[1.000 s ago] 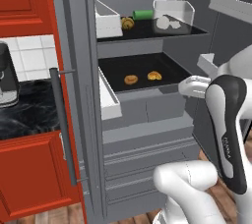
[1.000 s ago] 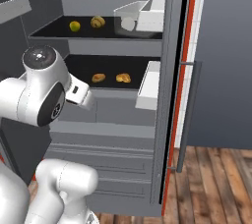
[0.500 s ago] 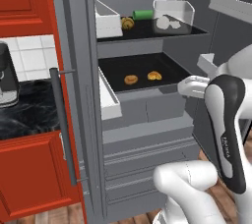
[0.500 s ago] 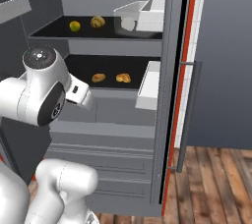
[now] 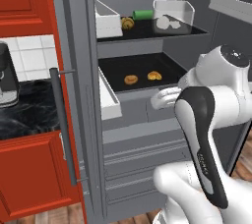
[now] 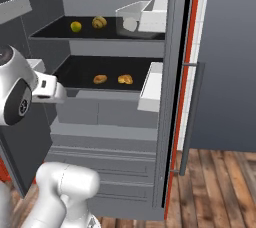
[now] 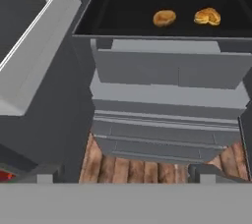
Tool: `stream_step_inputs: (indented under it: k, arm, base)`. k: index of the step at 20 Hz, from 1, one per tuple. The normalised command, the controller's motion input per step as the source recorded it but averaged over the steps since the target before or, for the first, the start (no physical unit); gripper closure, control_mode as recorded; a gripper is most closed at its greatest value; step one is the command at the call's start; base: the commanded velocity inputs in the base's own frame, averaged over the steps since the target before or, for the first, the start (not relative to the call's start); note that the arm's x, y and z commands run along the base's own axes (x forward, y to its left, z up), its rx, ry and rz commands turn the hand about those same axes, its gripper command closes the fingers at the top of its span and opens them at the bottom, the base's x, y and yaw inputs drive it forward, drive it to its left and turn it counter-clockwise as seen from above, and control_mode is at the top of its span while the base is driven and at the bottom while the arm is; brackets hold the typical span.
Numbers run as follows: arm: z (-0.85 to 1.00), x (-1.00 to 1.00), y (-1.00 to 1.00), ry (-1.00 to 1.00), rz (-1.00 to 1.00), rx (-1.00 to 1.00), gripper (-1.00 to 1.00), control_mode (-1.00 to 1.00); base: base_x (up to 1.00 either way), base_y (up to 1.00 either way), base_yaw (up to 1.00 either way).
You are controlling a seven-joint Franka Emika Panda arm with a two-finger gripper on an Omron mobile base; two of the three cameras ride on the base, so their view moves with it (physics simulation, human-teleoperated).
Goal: Place the tupperware on the top shelf of the fridge. Make space for the tupperware among the existing items by rearranging them on the shelves if needed. Close the fridge door when finished.
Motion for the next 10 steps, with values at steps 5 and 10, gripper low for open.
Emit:
stream_step_inputs:
  k: [5, 10]
  arm:
    - [-0.04, -0.07, 0.98, 0.00, 0.34, -0.30, -1.00, -1.00]
    - [-0.16, 0.08, 1.00, 0.00, 0.24, -0.40, -1.00, -1.00]
  base:
    - [0.00, 0.00, 0.00]
    - [0.00, 0.00, 0.00]
